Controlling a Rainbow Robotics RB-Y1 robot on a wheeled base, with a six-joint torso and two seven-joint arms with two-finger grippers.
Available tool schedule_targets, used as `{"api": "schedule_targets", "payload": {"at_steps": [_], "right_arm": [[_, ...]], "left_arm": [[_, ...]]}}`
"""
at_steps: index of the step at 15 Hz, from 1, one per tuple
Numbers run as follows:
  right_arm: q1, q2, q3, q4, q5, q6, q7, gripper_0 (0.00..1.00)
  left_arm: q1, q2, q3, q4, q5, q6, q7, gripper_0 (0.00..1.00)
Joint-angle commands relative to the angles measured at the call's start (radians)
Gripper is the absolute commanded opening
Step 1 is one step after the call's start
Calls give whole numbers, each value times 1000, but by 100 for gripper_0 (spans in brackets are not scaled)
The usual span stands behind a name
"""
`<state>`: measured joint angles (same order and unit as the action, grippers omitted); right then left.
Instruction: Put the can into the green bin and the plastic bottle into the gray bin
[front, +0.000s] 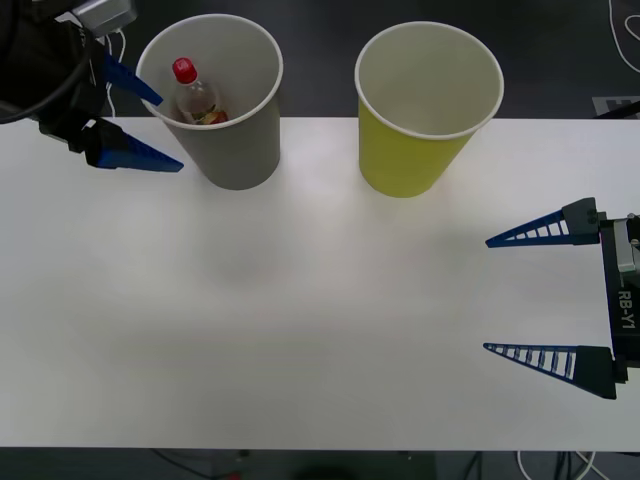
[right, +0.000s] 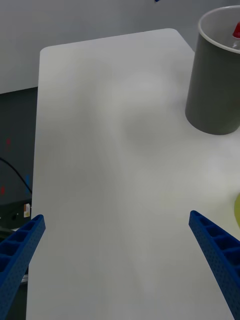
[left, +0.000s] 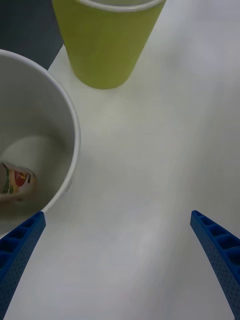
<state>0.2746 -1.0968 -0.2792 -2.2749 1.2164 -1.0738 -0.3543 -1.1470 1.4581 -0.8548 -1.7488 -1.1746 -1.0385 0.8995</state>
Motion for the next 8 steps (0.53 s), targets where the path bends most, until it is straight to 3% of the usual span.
{"api": "schedule_targets", "payload": {"at_steps": [1,4,8], "right_arm": [[0,0,0,0,0,0,0,100],[0,0,0,0,0,0,0,100],[0,0,0,0,0,0,0,100]], "left_arm": [[234,-44,238,-49,-74,-1,-1,100],[418,-76,405,-103,-108,-1,-21,100],[624,-131,576,-153,-137,-1,-139,100]]}}
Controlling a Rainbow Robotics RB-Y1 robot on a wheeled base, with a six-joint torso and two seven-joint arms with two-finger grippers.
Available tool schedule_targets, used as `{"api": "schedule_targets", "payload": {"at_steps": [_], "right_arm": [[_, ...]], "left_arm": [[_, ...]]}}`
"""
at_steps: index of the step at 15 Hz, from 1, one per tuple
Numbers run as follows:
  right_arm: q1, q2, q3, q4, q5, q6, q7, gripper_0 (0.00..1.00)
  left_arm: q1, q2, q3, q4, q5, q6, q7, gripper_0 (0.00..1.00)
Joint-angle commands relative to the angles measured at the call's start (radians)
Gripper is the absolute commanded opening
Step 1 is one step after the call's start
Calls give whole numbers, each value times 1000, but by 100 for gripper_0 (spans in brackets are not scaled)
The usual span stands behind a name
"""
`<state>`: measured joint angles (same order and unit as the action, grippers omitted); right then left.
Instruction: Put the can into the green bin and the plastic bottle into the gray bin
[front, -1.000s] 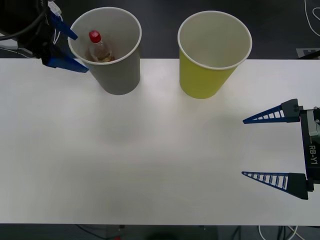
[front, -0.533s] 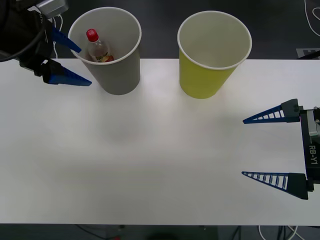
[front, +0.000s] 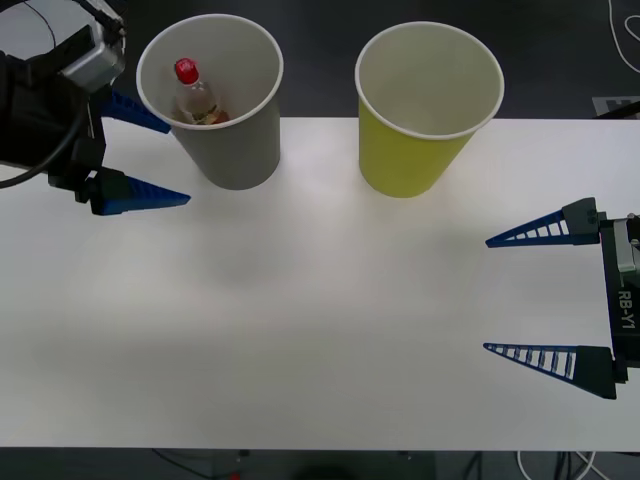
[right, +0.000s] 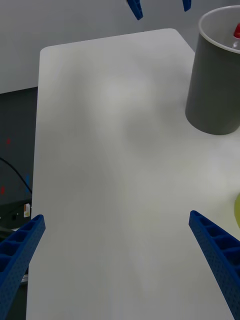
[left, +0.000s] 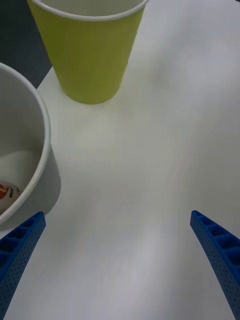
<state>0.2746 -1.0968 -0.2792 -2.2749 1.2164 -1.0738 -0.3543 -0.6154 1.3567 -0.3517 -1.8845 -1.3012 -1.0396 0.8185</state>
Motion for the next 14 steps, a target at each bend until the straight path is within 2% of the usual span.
{"api": "schedule_targets", "payload": {"at_steps": [1,4,7,14], "right_arm": [[0,0,0,0,0,0,0,100],[0,0,0,0,0,0,0,100],[0,0,0,0,0,0,0,100],[0,0,0,0,0,0,0,100]], "left_arm": [[140,-50,112,-21,-15,-8,-96,100],[244,-108,237,-25,-30,-85,-205,100],[350,-126,316,-53,-36,-91,-305,100],[507,-174,405,-57,-4,-93,-544,100]]}}
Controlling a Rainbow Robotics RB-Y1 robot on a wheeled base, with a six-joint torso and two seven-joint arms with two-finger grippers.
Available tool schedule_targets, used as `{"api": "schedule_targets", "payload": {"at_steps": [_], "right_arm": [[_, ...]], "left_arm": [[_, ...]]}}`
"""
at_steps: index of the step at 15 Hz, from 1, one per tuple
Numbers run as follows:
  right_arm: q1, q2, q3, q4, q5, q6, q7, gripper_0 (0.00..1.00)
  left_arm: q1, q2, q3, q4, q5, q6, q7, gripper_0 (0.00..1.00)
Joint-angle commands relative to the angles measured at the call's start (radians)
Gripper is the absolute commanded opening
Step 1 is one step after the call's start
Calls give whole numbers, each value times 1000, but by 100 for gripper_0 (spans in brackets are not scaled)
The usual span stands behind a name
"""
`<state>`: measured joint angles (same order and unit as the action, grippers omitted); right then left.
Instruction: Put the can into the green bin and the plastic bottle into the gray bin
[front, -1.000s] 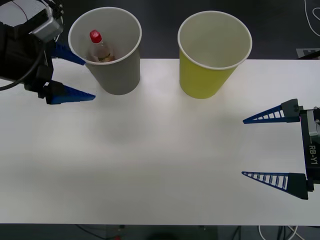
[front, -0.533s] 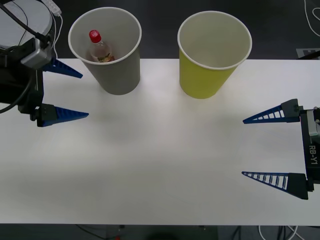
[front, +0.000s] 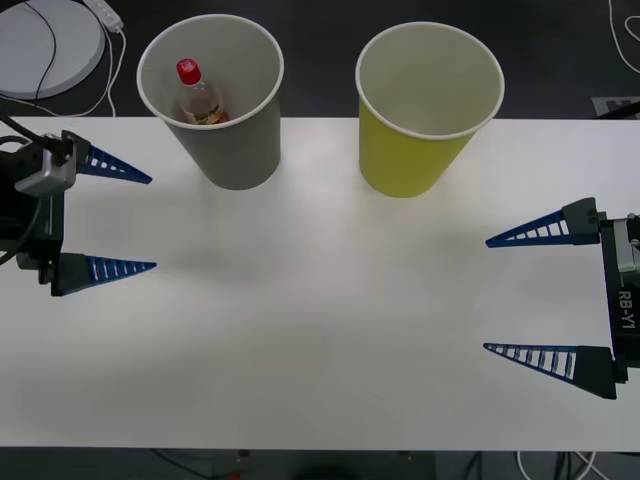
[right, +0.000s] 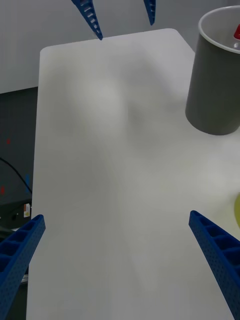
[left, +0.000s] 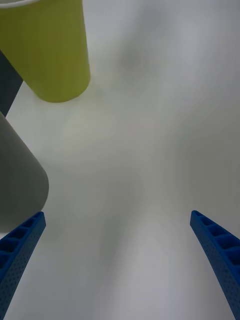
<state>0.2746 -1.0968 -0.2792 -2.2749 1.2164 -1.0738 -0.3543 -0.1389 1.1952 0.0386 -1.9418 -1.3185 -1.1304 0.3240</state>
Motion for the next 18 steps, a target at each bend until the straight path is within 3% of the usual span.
{"api": "schedule_targets", "payload": {"at_steps": [1,7,18], "right_arm": [[0,0,0,0,0,0,0,100],[0,0,0,0,0,0,0,100],[0,0,0,0,0,0,0,100]], "left_arm": [[50,-16,23,0,33,-2,-68,100],[111,-19,99,-8,85,-111,-125,100],[199,-20,132,-8,137,-114,-191,100]]}}
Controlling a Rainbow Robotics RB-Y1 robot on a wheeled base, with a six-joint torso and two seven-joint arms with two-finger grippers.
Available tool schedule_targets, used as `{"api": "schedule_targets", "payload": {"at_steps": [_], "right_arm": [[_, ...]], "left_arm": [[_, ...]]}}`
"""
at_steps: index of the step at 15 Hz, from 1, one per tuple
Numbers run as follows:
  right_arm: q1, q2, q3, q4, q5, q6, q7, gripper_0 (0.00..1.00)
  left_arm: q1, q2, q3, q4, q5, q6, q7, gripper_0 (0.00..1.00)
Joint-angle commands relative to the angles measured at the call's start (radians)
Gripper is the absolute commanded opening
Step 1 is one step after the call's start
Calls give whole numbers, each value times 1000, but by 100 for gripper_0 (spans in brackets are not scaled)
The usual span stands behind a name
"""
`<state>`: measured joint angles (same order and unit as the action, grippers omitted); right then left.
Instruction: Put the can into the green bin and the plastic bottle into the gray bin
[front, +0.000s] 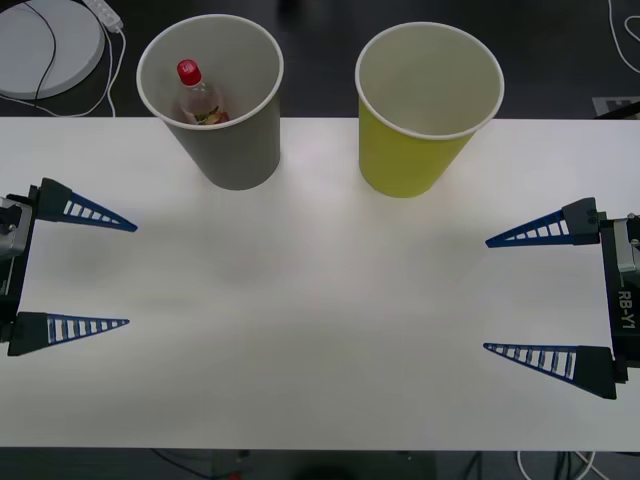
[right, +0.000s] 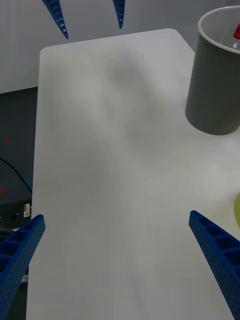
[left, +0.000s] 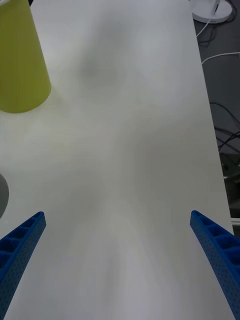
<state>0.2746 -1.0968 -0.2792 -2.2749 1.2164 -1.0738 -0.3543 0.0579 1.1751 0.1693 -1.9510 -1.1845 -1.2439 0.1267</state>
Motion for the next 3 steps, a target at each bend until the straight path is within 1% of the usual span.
{"api": "schedule_targets", "payload": {"at_steps": [1,3], "right_arm": [[0,0,0,0,0,0,0,100],[0,0,0,0,0,0,0,100]], "left_arm": [[7,0,-1,1,2,0,2,100],[7,0,-1,1,2,0,2,100]]}}
